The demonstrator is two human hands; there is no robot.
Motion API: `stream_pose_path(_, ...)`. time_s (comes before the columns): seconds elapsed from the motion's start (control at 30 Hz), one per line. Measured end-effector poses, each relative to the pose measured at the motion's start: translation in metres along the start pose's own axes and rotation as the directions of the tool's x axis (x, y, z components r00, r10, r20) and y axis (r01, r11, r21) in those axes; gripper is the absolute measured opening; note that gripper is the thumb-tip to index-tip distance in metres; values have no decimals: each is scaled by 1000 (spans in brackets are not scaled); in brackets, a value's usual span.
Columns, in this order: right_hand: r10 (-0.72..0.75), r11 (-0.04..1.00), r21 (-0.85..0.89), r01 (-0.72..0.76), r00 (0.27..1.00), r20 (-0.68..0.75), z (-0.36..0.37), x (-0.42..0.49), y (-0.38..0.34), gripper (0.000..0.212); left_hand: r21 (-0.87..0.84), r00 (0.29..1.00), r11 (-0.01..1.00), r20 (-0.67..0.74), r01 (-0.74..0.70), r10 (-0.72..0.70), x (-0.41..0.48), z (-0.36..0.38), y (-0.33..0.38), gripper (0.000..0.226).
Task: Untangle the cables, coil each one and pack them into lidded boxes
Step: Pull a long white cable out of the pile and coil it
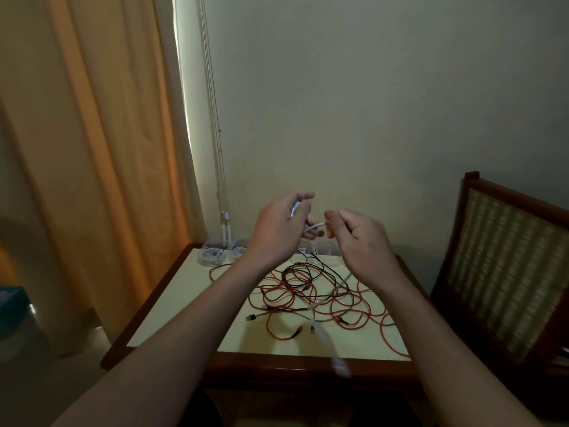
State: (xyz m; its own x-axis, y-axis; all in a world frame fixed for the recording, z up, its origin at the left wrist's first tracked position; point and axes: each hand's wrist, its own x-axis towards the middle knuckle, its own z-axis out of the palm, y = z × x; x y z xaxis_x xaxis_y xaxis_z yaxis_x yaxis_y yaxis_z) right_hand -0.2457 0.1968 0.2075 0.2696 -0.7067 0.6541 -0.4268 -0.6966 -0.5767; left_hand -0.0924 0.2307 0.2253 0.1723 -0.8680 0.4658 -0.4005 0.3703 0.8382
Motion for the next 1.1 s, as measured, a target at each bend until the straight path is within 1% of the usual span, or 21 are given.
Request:
stream_pose_path(0.1, 5, 998, 67, -5, 1000, 2, 1, 2, -5, 38, -49, 990, 996, 124, 73, -66, -1, 1, -1, 25)
stream_pose_path(0.17, -4, 995, 97, 4, 1000, 0, 1, 3, -4, 41, -175, 975, 971, 179, 165, -134, 2, 1, -2, 23)
stream_pose_path(0.27, 22, 989, 148, -19, 1000, -17, 3, 2, -2, 41, -324, 953, 909, 234, 263, -192, 3, 1, 2, 20)
stream_pose_path(0.33, 70, 983, 173, -56, 995, -77, 4, 2, -3, 41, -420, 948, 861, 251, 289, -196, 2, -1, 4, 15)
stream_pose_path(0.4, 141, 975, 188, -116, 982, -126, 4, 3, -4, 39, -518, 938, 790, 279, 328, -206, 3, -4, 5, 11)
stream_pose_path(0.47, 211, 965, 179, -191, 973, -97, 4, 4, -4, 40, -588, 921, 720, 336, 368, -196, 4, -6, 5, 19)
stream_pose_path(0.53, 276, 940, 214, -267, 961, -12, 5, 3, -9, 50, -634, 905, 662, 388, 400, -175, 3, -6, 7, 25)
stream_pose_path(0.57, 298, 921, 257, -293, 954, 20, 6, 3, -12, 53, -653, 898, 635, 406, 413, -168, 3, -6, 8, 28)
stream_pose_path(0.63, 305, 887, 346, -305, 951, 57, 6, 3, -18, 53, -680, 896, 599, 415, 422, -160, 2, -4, 9, 31)
stream_pose_path(0.73, 284, 848, 444, -290, 955, 81, 6, 5, -22, 48, -686, 911, 615, 387, 389, -146, 3, -3, 8, 26)
stream_pose_path(0.8, 301, 844, 439, -309, 950, 89, 8, 5, -23, 55, -687, 906, 609, 400, 396, -138, 1, -2, 8, 25)
stream_pose_path(0.83, 308, 844, 435, -314, 947, 85, 9, 5, -22, 57, -695, 893, 579, 426, 427, -147, 0, -2, 9, 31)
stream_pose_path(0.9, 314, 847, 433, -309, 947, 62, 10, 6, -20, 54, -700, 863, 520, 476, 490, -171, -1, -1, 11, 46)
stream_pose_path(0.93, 308, 857, 417, -302, 950, 54, 10, 6, -18, 52, -690, 851, 515, 492, 509, -182, -1, -1, 11, 47)
stream_pose_path(1.03, 288, 888, 362, -284, 957, 44, 10, 3, -15, 49, -653, 826, 525, 526, 546, -204, 0, -1, 11, 30)
stream_pose_path(1.1, 278, 894, 357, -271, 960, 33, 10, 2, -16, 49, -654, 829, 528, 521, 541, -203, 2, -1, 9, 26)
